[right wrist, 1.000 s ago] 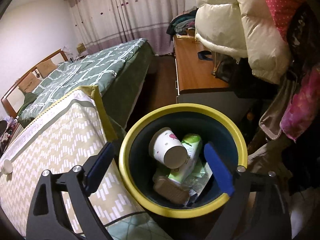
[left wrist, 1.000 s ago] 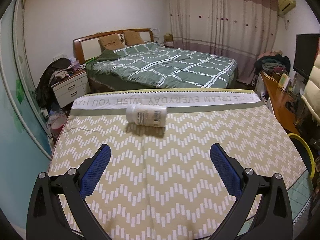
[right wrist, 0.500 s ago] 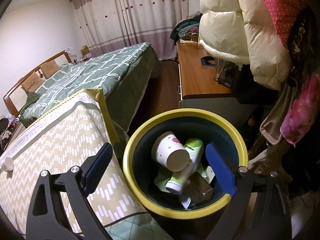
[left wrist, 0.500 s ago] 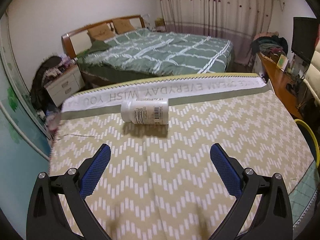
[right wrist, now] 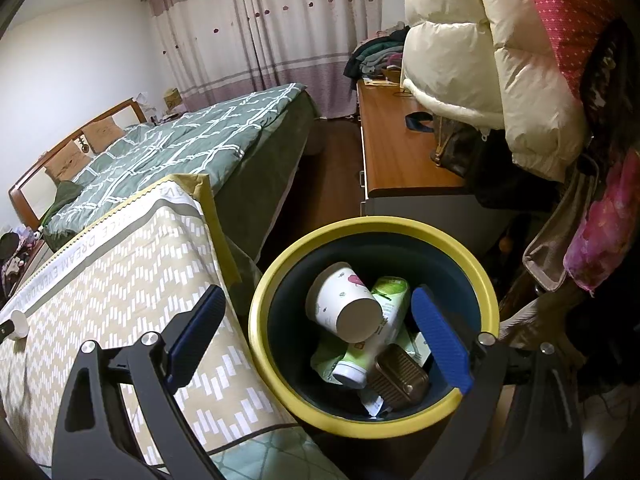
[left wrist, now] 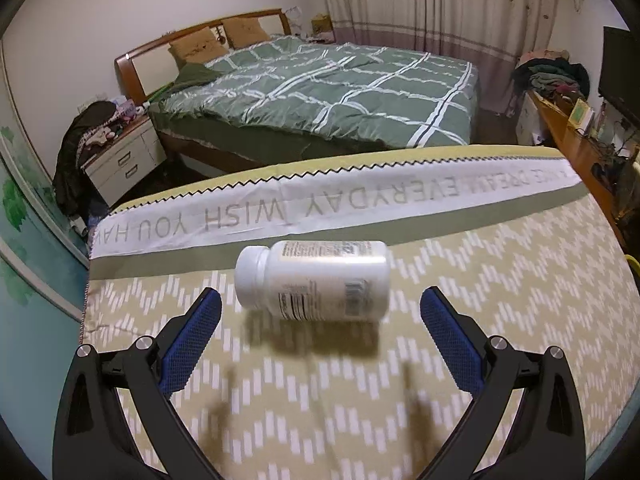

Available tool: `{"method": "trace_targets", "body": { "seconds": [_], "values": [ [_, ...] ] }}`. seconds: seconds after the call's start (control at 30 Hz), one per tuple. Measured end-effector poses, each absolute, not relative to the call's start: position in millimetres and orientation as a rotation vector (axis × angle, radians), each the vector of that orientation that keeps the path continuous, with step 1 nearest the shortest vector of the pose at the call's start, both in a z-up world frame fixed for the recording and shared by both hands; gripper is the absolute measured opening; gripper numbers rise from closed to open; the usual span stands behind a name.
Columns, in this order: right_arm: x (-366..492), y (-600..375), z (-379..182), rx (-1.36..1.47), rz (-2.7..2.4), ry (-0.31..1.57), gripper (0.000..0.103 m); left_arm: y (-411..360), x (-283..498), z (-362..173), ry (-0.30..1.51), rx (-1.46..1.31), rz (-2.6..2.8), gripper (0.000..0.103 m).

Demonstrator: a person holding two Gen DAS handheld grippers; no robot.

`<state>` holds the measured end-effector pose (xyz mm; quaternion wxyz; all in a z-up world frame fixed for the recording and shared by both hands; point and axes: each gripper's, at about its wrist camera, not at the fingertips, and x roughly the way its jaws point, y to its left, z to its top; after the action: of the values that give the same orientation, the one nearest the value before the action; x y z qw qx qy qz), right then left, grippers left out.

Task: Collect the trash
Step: 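Grasp the white pill bottle with the left gripper and lift it, then carry the pill bottle over the bin and open the left gripper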

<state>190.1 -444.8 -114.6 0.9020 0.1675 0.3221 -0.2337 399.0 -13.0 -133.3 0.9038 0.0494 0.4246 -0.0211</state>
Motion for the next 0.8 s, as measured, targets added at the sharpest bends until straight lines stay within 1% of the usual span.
{"method": "trace_targets", "body": {
  "seconds": [0.23, 0.33, 0.53, 0.7, 0.8],
  "values": [
    [193, -441, -115, 0.341, -0.468, 0.672, 0.09, -7, 425, -146, 0.921, 0.088, -0.045, 0.098],
    [195, -440, -115, 0.336, -0.461, 0.678, 0.09, -4, 434, -151, 0.938, 0.079, -0.044, 0.083],
    [195, -440, -115, 0.336, -0.454, 0.678, 0.09, -9, 431, -150, 0.932, 0.092, -0.062, 0.083],
    [190, -440, -114, 0.343, -0.442, 0.655, 0.09, -36, 408, -135, 0.918, 0.114, -0.11, 0.083],
    [184, -439, -111, 0.321, -0.431, 0.648, 0.09, -66, 389, -123, 0.924, 0.13, -0.168, 0.083]
  ]
}}
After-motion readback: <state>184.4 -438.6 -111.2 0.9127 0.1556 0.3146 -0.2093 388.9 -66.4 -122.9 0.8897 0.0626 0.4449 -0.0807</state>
